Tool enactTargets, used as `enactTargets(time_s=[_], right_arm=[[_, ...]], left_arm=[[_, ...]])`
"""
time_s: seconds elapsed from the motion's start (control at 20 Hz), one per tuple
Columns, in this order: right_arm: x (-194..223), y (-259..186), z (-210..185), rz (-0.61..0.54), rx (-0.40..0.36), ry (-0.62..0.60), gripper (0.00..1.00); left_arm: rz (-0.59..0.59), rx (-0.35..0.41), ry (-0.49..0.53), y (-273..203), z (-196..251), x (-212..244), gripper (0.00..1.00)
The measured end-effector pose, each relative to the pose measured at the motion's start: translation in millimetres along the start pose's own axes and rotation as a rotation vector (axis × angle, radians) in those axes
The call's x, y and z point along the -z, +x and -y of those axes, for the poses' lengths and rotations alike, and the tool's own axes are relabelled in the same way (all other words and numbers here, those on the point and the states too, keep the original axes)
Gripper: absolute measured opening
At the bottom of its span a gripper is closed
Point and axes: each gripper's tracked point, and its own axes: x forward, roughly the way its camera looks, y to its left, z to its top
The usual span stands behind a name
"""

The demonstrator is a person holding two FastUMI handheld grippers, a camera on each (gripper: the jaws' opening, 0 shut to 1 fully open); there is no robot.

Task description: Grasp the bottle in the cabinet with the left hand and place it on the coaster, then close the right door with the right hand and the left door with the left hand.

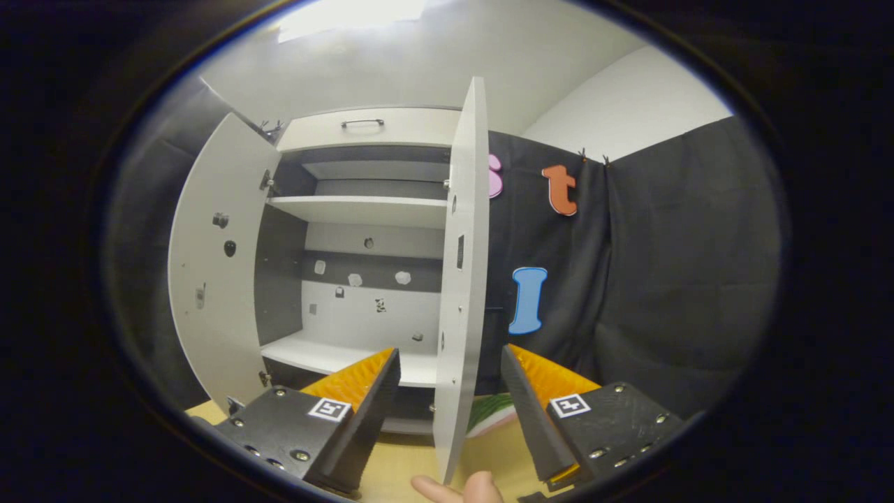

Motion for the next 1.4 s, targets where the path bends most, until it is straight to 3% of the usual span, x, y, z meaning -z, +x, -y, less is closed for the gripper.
enactTargets(time_s=[0.25,0.5,0.9,0.95,1.0,1.05,1.2,1.4], right_arm=[[5.8,-0.8,1.3,-0.021,-0.003,-0.013,0.88],[6.2,1.8,0.8,-0.024,-0.007,-0.012,0.88],[10.6,3.7,-7.3,-0.036,-0.025,-0.012,0.88],[10.5,4.7,-8.9,-0.037,-0.029,-0.011,0.88],[12.4,4.6,-10.3,-0.04,-0.033,-0.011,0.88],[13.5,5.0,-11.4,-0.044,-0.036,-0.012,0.88],[16.2,6.0,-13.9,-0.049,-0.045,-0.006,0.89],[18.3,8.1,-14.3,-0.052,-0.051,0.0,0.89]], left_arm=[[0.036,-0.008,0.037,2.5,4.4,12.3,0.82],[-0.019,-0.02,0.118,1.8,5.2,35.0,0.83],[-0.083,0.005,0.134,-10.9,13.1,55.1,0.86],[-0.088,0.01,0.137,-13.1,14.1,55.5,0.87],[-0.086,0.014,0.142,-14.1,15.2,54.5,0.95],[-0.084,0.014,0.148,-16.0,16.8,53.4,0.89],[-0.082,0.009,0.163,-21.4,18.7,48.5,0.96],[-0.069,0.008,0.166,-30.1,21.6,36.7,0.96]])
